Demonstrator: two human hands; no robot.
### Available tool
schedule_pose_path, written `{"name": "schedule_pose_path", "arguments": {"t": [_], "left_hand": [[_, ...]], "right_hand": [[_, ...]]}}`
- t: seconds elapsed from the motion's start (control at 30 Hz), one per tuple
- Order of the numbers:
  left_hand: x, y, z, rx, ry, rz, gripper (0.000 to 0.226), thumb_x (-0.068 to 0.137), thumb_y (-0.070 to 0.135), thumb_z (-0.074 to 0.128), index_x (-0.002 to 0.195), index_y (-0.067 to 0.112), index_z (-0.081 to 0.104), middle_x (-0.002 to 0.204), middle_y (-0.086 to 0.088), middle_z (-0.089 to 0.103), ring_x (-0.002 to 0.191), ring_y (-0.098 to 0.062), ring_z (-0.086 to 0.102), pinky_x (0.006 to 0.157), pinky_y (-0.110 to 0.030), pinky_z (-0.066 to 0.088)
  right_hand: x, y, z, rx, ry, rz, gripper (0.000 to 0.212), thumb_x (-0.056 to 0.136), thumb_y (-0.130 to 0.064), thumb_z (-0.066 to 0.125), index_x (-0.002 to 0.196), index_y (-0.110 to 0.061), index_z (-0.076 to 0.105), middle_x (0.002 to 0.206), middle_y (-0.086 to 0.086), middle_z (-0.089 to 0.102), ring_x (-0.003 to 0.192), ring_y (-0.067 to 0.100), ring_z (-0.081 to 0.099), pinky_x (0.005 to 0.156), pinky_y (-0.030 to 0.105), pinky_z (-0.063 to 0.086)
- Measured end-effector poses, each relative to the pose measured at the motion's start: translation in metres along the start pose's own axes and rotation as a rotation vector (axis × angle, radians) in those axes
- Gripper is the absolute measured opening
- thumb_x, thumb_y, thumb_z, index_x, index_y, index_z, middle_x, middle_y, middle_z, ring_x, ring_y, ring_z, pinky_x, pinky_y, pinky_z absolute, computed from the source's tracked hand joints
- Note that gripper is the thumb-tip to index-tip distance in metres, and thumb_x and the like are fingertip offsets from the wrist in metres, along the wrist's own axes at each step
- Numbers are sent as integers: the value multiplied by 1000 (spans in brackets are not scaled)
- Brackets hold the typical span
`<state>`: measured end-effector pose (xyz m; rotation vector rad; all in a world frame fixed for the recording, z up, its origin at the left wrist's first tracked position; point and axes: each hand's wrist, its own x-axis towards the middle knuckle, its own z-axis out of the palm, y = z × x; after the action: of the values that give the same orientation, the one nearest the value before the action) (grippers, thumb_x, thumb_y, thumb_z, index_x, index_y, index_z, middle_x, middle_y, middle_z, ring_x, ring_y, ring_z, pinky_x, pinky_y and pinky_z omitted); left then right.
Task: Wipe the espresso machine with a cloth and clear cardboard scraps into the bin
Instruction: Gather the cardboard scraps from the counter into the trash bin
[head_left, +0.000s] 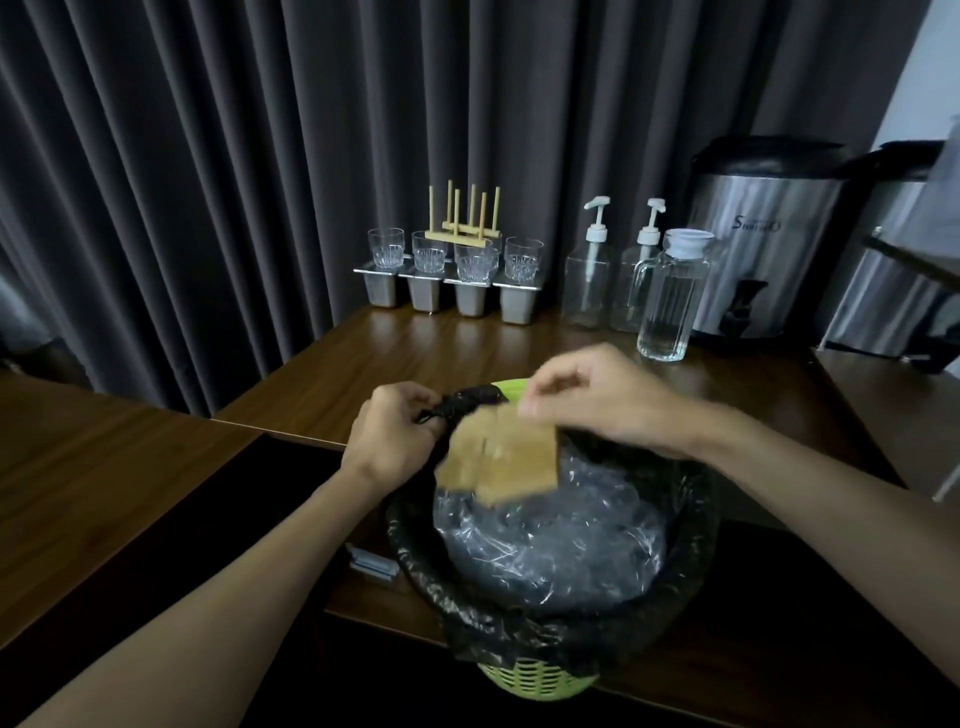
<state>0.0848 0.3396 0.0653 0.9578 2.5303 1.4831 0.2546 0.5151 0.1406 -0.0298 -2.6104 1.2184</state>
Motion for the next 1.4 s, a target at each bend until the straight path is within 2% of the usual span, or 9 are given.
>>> {"name": "schedule_pose_path", "arguments": {"t": [0.13,0.4,0.6,0.77,0.93,1.07,1.13,1.2,1.4], "left_hand": [[2,8,-1,33,-5,56,23,81,15,75,76,35,64,86,14,72,90,-12,69,81,-34,57],[-6,14,-1,-8,0,93,22,83,14,73,86,34,64,91,14,70,99,-11,67,87,-35,57],[-13,9,-6,10,16,105,16,85,17,72,94,30,68,100,7,72,104,-14,67,88,-35,55],[-19,-2,-13,76,18,125,23,87,19,68,110,21,69,112,3,71,114,-15,63,97,-38,52],[-28,-23,-25,114,3,109,25,87,17,69,112,21,68,115,3,70,117,-16,62,99,-36,51],[-39,-46,-33,104,-12,80,25,88,18,70,112,23,68,115,5,69,118,-14,61,96,-34,51],[-46,-59,-37,88,-11,56,24,87,17,70,110,23,68,113,7,69,118,-13,61,95,-33,51],[-52,-72,-40,74,-11,35,23,87,17,71,109,24,68,112,6,69,117,-14,62,93,-32,51],[-72,-117,-50,35,-113,-87,60,89,41,69,142,27,44,118,4,62,110,-16,60,85,-29,48]], "right_hand": [[-14,8,14,-526,-240,7,22,80,-44,76,92,-25,73,116,-12,53,95,-6,52,79,6,35],[-20,18,41,-666,-480,61,54,84,-50,69,131,-27,56,124,-7,47,114,10,45,101,35,42],[-22,31,50,-677,-578,96,56,89,-59,56,139,-36,48,144,-4,35,133,15,33,110,36,31],[-23,34,54,-622,-200,-16,42,88,-56,58,124,-35,61,125,-15,49,119,6,40,104,39,31],[-24,43,49,-847,170,-106,36,90,-42,59,125,-32,59,123,-10,50,120,12,36,91,32,22],[-30,61,65,-785,173,148,55,90,-34,60,140,-28,38,131,-3,45,117,19,44,94,36,38],[-34,69,78,-576,134,227,52,92,-30,59,138,-29,34,119,-4,54,102,17,56,79,33,48],[-36,77,93,-464,151,260,40,95,-25,57,131,-28,41,103,-5,62,88,14,62,68,29,48],[-39,96,138,-274,213,348,31,95,-15,57,124,-23,56,107,-1,66,103,19,62,85,34,50]]}}
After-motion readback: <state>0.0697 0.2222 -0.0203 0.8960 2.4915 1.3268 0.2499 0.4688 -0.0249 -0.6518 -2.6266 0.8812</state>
